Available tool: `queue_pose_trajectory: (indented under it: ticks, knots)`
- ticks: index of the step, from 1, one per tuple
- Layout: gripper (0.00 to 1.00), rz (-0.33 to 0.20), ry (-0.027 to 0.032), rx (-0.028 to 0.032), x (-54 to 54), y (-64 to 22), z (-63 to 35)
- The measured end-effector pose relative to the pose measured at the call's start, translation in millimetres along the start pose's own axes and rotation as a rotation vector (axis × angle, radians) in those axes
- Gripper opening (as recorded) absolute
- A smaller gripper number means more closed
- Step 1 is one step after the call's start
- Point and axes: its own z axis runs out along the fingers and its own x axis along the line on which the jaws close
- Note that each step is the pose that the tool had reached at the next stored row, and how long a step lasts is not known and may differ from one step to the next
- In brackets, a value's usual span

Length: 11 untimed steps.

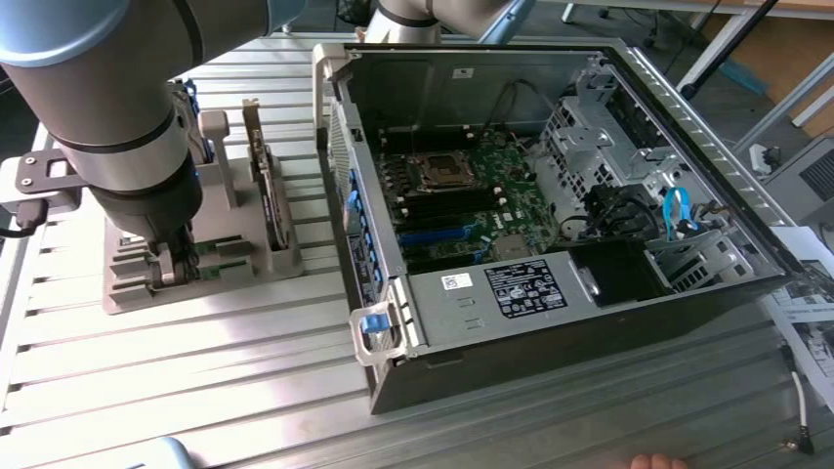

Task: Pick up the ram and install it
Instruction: 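Pick up the ram and move it above insertion slot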

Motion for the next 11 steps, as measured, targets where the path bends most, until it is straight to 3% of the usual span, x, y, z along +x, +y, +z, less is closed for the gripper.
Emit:
queue_pose_trajectory:
  ticks: [11]
  knots:
    - [0.24,0.0,0.0,0.0,0.3,-5.7,0.0]
